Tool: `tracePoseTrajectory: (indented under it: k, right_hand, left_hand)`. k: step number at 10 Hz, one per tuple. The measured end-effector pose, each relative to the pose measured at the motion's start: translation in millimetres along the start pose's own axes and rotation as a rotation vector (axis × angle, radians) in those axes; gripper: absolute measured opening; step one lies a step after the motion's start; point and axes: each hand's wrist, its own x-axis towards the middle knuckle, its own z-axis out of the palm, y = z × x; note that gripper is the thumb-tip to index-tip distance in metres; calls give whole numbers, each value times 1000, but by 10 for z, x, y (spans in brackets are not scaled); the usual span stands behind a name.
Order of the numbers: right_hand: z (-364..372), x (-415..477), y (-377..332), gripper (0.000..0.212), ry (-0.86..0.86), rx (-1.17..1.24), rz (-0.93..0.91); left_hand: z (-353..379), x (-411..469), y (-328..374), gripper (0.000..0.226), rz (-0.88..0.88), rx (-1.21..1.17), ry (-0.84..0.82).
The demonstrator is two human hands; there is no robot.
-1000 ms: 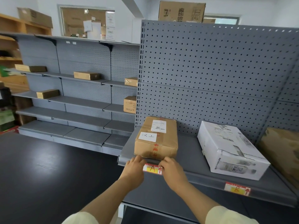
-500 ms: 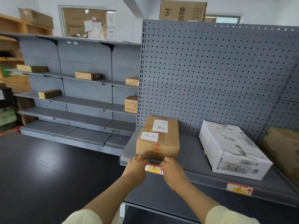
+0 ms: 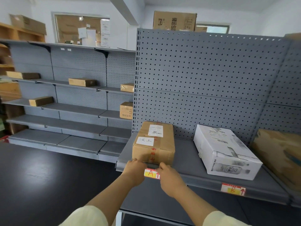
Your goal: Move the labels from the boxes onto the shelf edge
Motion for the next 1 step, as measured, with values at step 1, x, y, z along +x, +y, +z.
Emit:
tracePoseTrajectory:
  k: [1]
  right_hand:
    - [-125, 7, 20, 34, -79, -86, -57]
  left_hand:
    - [-193, -20, 81, 35, -19, -2, 10]
